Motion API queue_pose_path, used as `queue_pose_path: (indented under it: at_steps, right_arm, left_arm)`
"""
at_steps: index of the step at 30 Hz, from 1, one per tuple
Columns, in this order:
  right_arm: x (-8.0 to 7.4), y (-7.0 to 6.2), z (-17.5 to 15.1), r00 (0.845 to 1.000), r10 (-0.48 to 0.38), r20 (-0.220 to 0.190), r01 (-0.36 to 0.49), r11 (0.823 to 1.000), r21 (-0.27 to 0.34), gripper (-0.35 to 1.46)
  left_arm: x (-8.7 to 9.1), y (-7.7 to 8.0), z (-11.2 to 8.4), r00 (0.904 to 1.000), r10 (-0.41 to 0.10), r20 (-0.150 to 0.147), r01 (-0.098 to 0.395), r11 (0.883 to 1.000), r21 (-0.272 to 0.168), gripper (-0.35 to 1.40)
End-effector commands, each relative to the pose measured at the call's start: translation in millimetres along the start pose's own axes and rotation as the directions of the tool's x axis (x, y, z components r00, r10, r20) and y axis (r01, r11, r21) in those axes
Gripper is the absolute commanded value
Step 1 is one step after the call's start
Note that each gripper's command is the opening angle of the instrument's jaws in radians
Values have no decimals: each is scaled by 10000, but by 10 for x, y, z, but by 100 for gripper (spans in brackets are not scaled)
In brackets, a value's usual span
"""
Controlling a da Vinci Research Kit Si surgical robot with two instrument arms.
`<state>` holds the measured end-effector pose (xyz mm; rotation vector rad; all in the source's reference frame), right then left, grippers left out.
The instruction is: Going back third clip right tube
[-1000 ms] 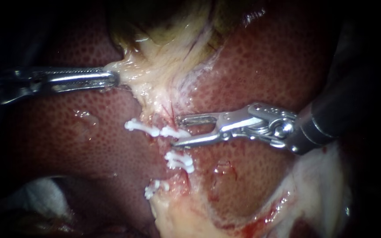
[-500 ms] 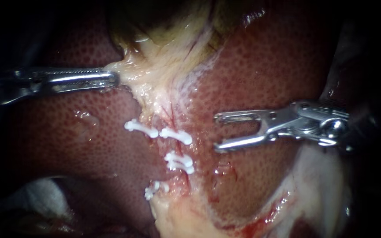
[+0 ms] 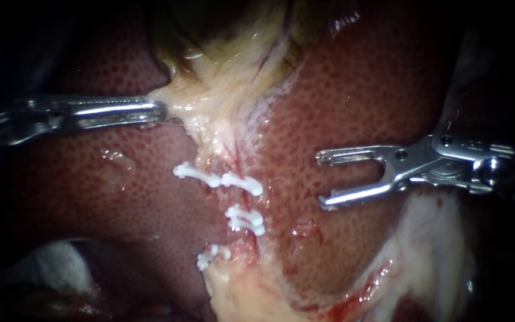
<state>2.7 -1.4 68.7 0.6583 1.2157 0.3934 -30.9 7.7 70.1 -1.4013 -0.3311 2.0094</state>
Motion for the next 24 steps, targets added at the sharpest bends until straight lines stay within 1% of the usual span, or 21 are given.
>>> queue_pose_path:
  at_steps: [1,6,8,11,14,24]
  right_arm:
    - [-1,0,1,10000,1,0,-1,10000,-1,49]
    - [0,0,1,10000,3,-1,-3,10000,-6,49]
    - [0,0,2,10000,4,-2,-4,10000,-10,49]
    - [0,0,2,10000,3,-2,-3,10000,-8,49]
    - [0,-1,3,10000,4,-3,-4,10000,-7,49]
    - [1,-1,3,10000,4,-3,-4,10000,-6,49]
  left_arm:
    - [-4,1,10,10000,-36,56,36,10000,-34,-35]
    - [-12,3,46,9998,-40,210,44,9998,-204,-35]
    - [-16,4,57,9997,-68,234,75,9996,-266,-35]
    - [-21,5,68,9995,-90,288,99,9994,-318,-35]
    - [-21,5,71,9995,-141,288,151,9994,-322,-35]
    - [-21,5,71,9995,-142,288,151,9994,-326,-35]
